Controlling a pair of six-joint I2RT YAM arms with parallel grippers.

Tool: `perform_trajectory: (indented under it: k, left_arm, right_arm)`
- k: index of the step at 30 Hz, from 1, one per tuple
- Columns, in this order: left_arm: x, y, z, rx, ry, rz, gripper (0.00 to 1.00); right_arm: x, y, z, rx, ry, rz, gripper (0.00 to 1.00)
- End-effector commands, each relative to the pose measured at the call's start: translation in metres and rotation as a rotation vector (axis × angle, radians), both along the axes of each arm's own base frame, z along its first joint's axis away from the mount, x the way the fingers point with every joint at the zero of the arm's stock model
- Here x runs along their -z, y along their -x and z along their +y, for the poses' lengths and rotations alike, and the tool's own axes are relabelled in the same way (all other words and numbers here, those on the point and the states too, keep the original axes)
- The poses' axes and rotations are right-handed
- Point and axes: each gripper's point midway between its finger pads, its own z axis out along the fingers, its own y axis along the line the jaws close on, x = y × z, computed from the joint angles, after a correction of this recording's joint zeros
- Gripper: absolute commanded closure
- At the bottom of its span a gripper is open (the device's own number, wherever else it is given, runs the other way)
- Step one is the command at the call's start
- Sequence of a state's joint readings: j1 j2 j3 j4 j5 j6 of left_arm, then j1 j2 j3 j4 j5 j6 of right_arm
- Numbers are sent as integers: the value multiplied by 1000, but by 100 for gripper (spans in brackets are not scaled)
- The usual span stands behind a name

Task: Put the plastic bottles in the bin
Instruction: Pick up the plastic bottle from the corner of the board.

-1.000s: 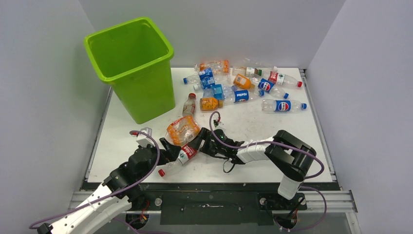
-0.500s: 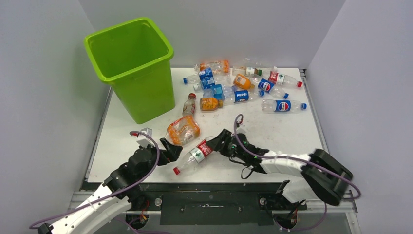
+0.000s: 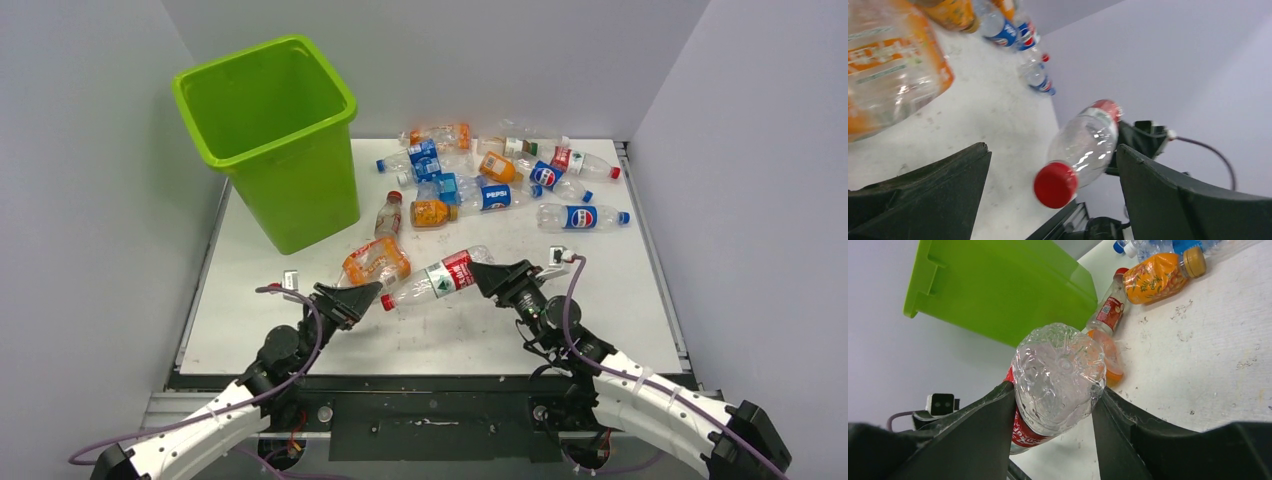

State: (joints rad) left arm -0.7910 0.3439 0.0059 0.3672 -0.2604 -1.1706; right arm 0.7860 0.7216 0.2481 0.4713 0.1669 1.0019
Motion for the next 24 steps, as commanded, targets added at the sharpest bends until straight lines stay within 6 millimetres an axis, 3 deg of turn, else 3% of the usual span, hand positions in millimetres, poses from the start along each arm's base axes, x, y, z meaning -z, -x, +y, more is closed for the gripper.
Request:
perform_trajectory:
  k: [1,6,13,17,24]
  left_arm:
    - [-71,9,-7,53,216,-192,4]
    - [-92,10,-22,107,221,-249,4]
    - [-93,9,-35,135,207,-251,0]
    - [-107,11,-39,156,219,-296,16]
    - [-117,17,-50,216,228,-326,59]
  right_arm:
    - [-46,-2,-11,46,-160,-146,64]
    - [-58,1,-8,28,-215,-179,64]
    - [-65,3,-10,33,-230,-193,64]
    - [-63,4,-11,31,-237,-187,64]
    - [-62,4,-10,28,-234,-185,64]
